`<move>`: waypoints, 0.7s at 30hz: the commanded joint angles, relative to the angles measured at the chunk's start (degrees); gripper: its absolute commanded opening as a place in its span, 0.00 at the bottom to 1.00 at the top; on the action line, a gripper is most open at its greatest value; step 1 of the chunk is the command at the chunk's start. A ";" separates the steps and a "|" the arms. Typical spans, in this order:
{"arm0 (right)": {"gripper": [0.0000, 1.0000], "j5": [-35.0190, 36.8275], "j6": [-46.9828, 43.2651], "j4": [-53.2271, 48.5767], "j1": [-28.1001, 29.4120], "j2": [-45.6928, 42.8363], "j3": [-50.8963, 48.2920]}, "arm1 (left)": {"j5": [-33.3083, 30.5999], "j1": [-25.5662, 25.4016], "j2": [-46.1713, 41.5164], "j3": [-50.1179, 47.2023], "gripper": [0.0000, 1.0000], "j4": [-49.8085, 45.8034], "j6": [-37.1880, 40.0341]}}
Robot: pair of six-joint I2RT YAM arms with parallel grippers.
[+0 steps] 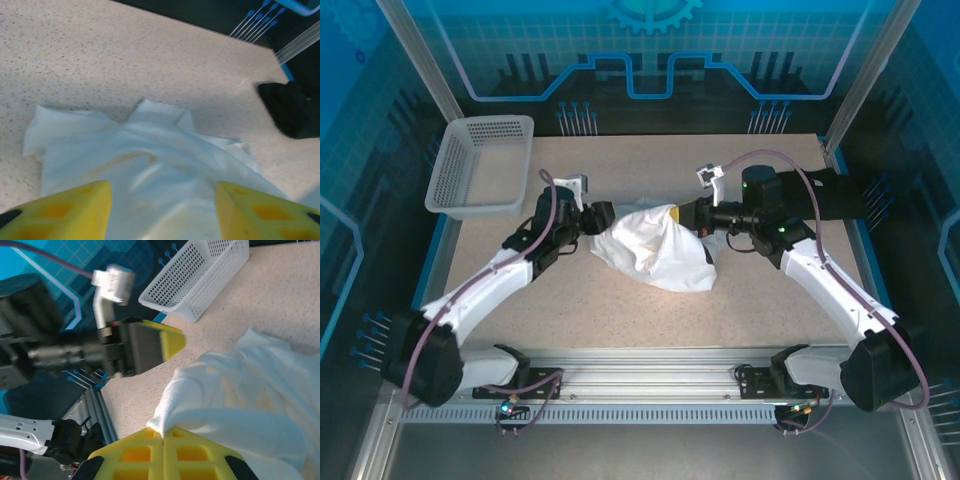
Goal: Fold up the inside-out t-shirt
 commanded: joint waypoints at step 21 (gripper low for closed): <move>0.00 -3.14 1.89 -6.24 -6.18 -1.73 2.41 | -10.09 -19.06 9.99 1.35 0.60 1.56 7.94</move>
